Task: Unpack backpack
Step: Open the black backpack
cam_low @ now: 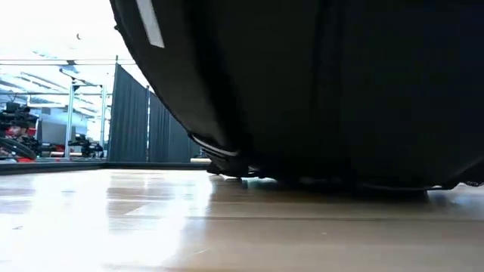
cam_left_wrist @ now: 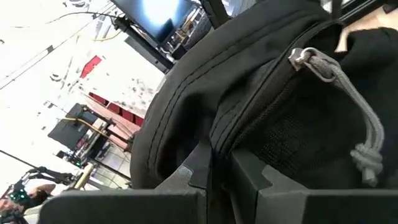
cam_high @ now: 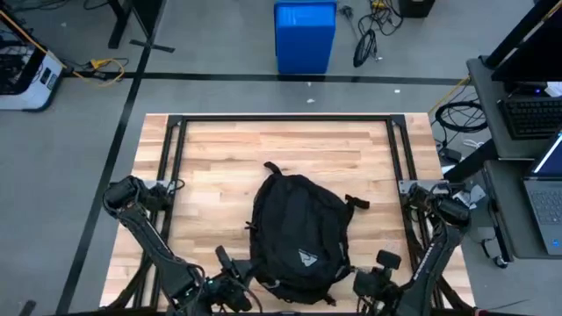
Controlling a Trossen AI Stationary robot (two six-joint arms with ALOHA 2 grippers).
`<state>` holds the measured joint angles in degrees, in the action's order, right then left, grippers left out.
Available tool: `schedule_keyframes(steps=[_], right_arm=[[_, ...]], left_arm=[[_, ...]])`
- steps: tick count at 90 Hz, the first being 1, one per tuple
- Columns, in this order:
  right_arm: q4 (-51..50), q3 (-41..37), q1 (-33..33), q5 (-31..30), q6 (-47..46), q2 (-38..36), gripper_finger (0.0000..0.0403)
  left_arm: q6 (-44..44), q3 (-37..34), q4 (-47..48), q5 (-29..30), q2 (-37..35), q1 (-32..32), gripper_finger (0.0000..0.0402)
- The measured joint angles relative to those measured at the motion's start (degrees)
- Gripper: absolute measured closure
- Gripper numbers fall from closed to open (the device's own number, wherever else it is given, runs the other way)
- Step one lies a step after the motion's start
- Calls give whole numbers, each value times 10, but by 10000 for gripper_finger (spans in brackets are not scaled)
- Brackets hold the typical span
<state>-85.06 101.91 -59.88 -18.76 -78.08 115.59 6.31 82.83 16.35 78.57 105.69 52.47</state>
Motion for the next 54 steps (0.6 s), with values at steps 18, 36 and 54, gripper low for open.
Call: schedule_keyframes(steps=[18, 36, 54], right_arm=[[102, 15, -2, -209, 147, 0, 355], [250, 16, 17, -306, 325, 0, 355], [349, 16, 59, -367, 489, 11, 355]], left_arm=[[-31, 0, 12, -18, 0, -14, 385], [-66, 0, 40, -46, 0, -31, 385], [-78, 0, 43, -66, 1, -38, 385]])
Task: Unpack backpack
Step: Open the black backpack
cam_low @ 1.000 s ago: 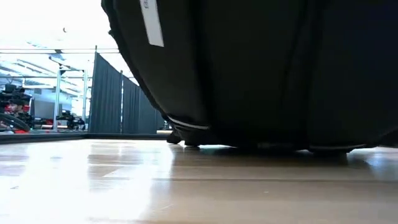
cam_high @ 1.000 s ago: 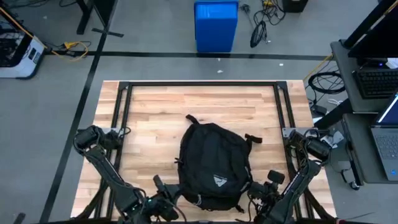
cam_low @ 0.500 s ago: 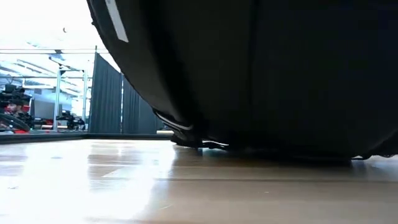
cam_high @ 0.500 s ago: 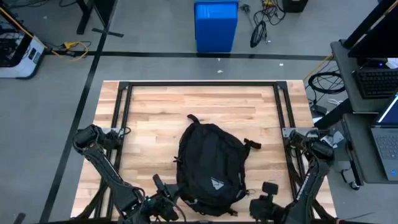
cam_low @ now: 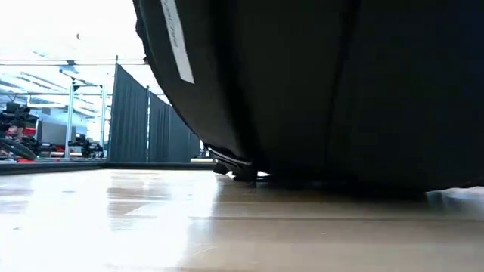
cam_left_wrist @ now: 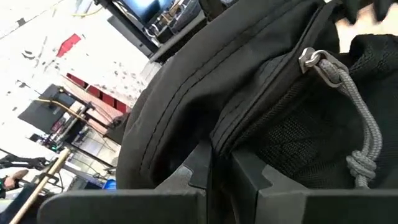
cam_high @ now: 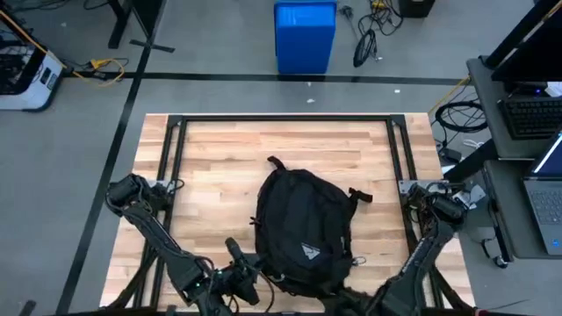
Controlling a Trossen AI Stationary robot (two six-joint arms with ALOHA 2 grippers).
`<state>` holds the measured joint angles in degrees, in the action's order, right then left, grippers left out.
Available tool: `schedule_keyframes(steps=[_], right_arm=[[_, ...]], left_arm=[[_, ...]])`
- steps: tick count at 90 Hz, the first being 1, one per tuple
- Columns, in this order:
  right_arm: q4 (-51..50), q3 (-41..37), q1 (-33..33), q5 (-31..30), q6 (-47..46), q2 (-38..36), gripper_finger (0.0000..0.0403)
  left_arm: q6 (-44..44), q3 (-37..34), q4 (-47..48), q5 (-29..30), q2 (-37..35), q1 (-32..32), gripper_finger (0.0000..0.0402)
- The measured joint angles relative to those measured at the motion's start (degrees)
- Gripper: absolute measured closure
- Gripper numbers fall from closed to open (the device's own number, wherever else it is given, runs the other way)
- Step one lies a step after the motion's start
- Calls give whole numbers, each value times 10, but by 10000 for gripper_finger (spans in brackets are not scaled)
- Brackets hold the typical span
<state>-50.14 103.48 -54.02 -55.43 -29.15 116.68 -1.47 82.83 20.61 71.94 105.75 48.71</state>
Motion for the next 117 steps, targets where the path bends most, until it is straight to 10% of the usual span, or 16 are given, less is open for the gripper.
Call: schedule_keyframes(steps=[68, 117], right_arm=[[137, 1, -17, -43, 289, -7, 302], [-143, 1, 46, -57, 41, -7, 160]], left_arm=[[-57, 0, 29, -29, 1, -11, 385], [-68, -1, 29, -55, 1, -21, 385]])
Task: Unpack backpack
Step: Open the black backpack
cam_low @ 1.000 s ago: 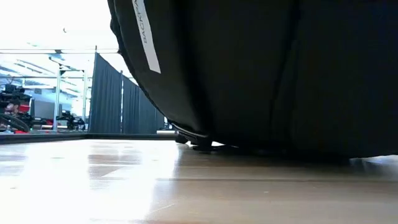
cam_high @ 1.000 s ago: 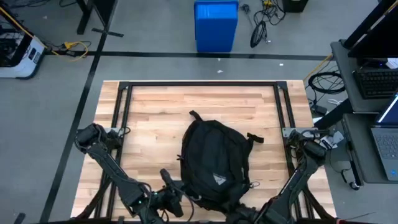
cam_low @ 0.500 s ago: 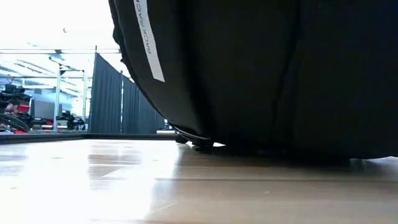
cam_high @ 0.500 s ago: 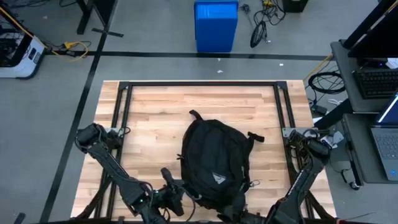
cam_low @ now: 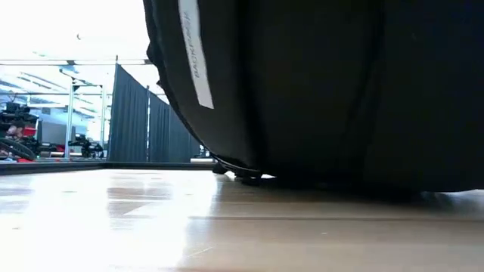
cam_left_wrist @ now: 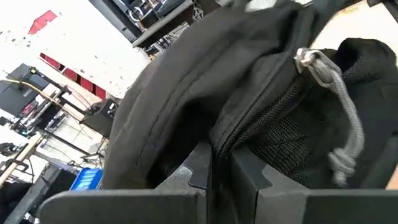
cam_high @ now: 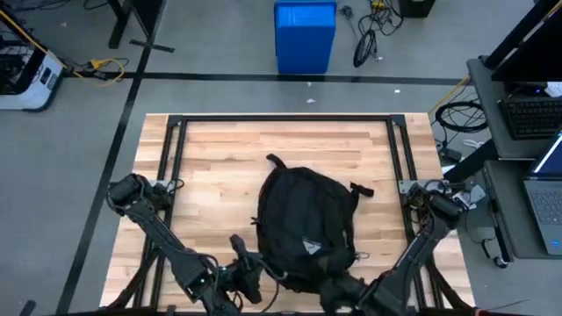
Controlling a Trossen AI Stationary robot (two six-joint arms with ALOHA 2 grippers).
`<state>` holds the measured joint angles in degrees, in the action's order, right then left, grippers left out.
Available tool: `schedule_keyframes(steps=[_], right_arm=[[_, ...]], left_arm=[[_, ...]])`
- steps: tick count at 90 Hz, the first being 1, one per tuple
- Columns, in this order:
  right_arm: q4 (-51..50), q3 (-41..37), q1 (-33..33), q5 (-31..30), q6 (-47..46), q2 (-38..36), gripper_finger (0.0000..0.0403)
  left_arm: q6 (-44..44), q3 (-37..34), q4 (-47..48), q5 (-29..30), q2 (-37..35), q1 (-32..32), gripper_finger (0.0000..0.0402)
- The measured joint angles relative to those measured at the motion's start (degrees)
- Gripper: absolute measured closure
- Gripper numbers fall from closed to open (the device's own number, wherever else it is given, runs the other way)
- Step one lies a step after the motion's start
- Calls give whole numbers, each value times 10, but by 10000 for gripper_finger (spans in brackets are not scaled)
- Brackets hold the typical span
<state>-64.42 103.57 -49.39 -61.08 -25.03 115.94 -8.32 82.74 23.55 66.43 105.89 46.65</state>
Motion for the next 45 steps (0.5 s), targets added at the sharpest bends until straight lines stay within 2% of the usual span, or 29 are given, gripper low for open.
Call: schedule_keyframes(steps=[7, 13, 30, 45], right_arm=[[0, 0, 13, 12, -24, 0, 178], [3, 0, 21, 25, -23, 0, 214], [3, 0, 31, 79, 50, -3, 375], [-45, 20, 41, 104, 82, -4, 396]], left_arm=[[-3, 0, 1, -3, 0, -3, 385], [-4, 0, 1, -4, 0, -6, 385], [-5, 0, 0, -16, 0, -9, 377], [1, 0, -6, -20, 0, -9, 342]])
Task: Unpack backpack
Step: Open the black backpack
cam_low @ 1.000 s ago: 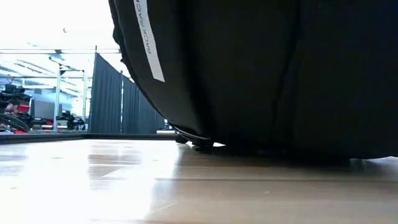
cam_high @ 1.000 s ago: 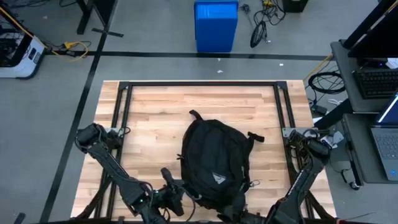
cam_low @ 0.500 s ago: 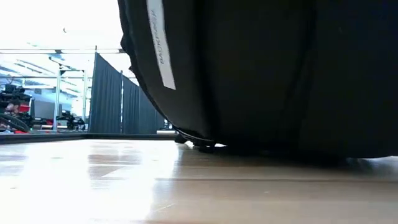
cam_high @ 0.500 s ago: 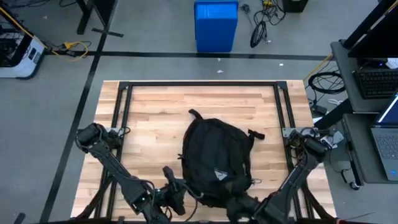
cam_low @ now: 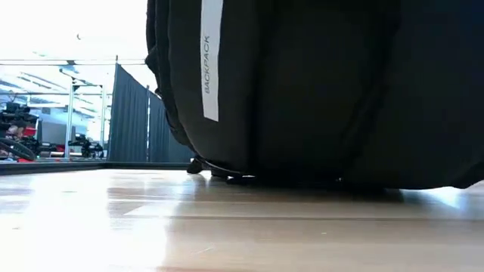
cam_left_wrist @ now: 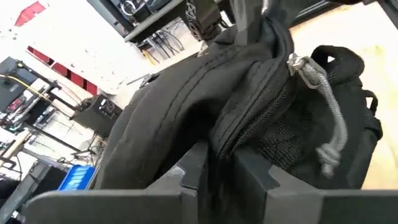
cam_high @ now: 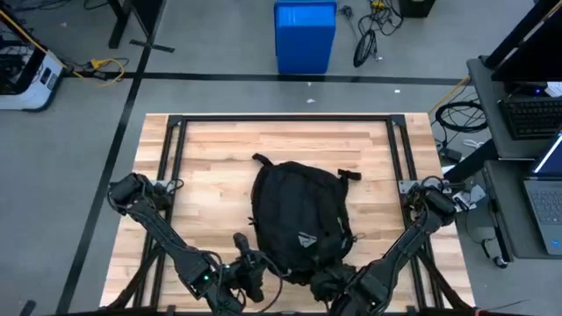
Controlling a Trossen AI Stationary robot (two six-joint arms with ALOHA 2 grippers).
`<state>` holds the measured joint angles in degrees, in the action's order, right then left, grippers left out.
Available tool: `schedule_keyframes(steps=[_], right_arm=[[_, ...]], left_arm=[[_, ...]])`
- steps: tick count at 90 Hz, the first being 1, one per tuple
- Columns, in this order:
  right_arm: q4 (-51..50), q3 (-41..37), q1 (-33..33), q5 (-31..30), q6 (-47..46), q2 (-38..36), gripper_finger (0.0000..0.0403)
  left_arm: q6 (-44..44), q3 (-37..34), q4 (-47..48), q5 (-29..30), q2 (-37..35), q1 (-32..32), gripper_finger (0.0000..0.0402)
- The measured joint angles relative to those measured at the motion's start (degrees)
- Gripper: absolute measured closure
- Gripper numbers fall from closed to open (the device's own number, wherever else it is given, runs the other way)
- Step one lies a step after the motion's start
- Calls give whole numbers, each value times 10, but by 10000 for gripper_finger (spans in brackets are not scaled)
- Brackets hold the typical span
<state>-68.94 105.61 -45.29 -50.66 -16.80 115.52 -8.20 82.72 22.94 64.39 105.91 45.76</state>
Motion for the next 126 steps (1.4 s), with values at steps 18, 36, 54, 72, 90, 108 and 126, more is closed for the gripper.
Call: schedule_keyframes(steps=[18, 36, 54, 72, 90, 108, 126], right_arm=[[-58, 62, 18, 3, -22, 0, 400], [-57, 71, 17, 4, -40, 0, 401], [-61, 55, 19, 17, -60, 0, 402], [-65, 46, 28, 32, -61, 0, 402], [-66, 46, 36, 30, -79, 0, 403], [-67, 46, 39, 30, -87, 0, 403], [-67, 46, 40, 30, -91, 0, 403]], left_arm=[[28, 0, -16, 3, 0, 1, 284], [27, 0, -19, -13, 0, 3, 270], [65, 1, -53, -13, -5, 18, 270], [106, 1, -81, -33, -7, 35, 269], [96, 1, -97, -119, -4, 38, 269], [-12, 1, -98, -136, -2, 12, 269], [-32, 1, -121, -162, 19, 2, 269]])
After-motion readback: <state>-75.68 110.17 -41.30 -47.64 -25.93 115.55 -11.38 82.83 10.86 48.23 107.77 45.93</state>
